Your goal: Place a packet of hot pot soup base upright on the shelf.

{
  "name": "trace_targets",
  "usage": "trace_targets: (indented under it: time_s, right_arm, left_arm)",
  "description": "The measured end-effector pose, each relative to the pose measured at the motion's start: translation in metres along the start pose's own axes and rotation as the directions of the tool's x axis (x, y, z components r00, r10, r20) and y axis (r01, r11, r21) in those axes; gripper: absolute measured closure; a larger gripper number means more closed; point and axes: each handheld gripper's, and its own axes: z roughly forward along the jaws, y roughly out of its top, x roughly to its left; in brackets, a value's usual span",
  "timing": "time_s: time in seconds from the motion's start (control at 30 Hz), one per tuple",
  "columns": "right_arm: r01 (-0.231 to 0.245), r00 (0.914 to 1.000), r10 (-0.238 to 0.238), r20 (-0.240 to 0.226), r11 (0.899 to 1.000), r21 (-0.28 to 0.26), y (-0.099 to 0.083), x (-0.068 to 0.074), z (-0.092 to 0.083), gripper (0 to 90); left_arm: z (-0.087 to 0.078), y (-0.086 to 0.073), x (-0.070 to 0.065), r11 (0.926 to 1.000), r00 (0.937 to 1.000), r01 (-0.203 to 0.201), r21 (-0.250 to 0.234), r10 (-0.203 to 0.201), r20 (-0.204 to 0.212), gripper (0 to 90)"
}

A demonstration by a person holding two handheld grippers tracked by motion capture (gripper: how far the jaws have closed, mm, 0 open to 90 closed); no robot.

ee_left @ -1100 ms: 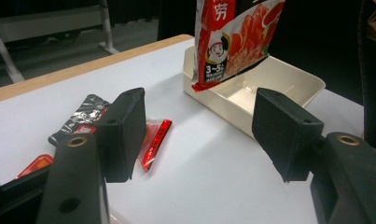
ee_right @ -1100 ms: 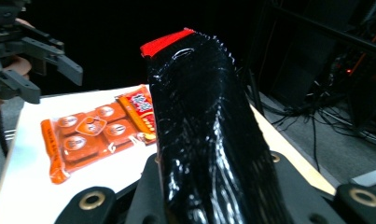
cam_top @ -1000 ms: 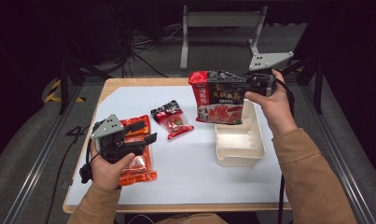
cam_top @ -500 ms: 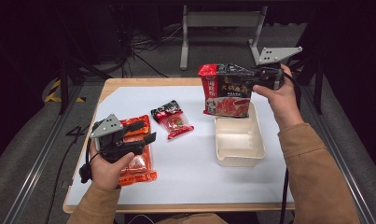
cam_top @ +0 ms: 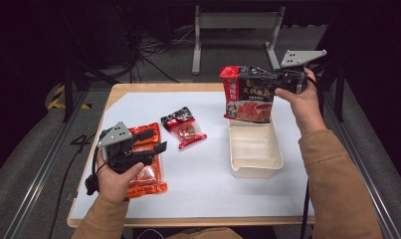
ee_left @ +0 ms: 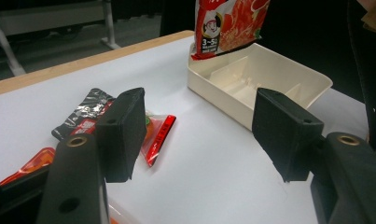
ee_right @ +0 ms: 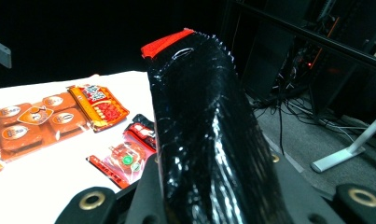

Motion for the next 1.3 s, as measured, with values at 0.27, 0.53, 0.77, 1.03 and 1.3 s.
trace_targets:
  time_s: [0.27,0.53,0.77,1.03,1.3]
  right_arm:
    - [-0.028,0.9995,0.029,0.01,1.0,-0.012,-0.013,-0.008,0.001,77.9]
    - [-0.052,0.9983,0.052,0.025,0.999,0.008,-0.031,-0.015,0.006,77.9]
    - [-0.059,0.9979,0.059,0.028,0.998,0.009,-0.04,-0.016,0.008,77.8]
    - [-0.067,0.9974,0.067,0.028,0.998,0.016,-0.05,-0.015,0.014,77.5]
    - [-0.083,0.9963,0.082,0.024,0.996,0.038,-0.063,-0.013,0.021,76.4]
  left_arm:
    - [-0.001,-0.001,0.002,0.9999,0.9999,0.014,-0.004,-0.014,-0.007,36.1]
    - [0.0,-0.002,0.003,1.0,0.9999,0.01,0.001,-0.01,-0.007,35.9]
    - [0.0,-0.002,0.003,0.9999,0.9999,0.011,0.002,-0.011,-0.006,35.8]
    - [0.001,-0.003,0.005,0.9999,0.9999,0.013,0.0,-0.013,-0.01,35.8]
    - [0.001,-0.003,0.005,0.9998,0.9997,0.021,0.006,-0.021,-0.011,35.5]
